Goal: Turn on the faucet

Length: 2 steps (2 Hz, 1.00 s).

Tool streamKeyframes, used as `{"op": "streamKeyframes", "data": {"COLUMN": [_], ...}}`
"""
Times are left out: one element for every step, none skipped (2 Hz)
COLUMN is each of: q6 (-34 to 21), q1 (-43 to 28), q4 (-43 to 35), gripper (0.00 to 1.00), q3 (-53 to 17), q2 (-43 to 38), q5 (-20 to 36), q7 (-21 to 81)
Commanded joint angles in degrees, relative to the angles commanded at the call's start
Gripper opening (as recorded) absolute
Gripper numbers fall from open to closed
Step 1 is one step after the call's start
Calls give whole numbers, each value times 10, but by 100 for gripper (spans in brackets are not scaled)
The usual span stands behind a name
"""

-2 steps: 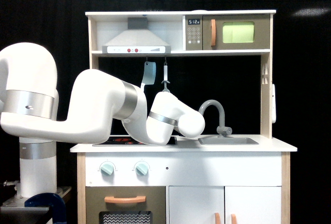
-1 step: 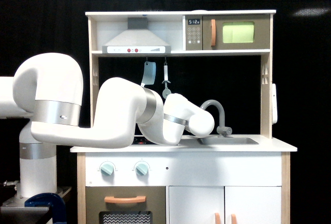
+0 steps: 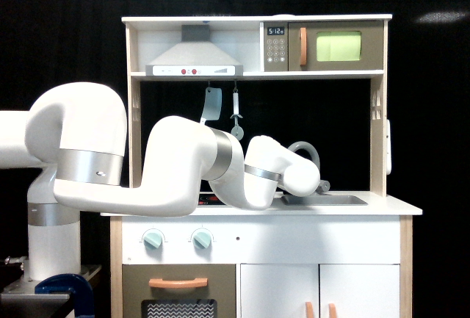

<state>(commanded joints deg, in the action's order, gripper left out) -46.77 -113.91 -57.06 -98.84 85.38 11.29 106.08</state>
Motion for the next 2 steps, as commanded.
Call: {"op": "streamKeyframes", "data": {"q6": [-66,-140], "q1": [2,-37], "q4": [-69,-186], "gripper": [100,100], "q3": [3,9], "q2": [15,37], "q5": [-30,-57], "q7": [-28,-53]}}
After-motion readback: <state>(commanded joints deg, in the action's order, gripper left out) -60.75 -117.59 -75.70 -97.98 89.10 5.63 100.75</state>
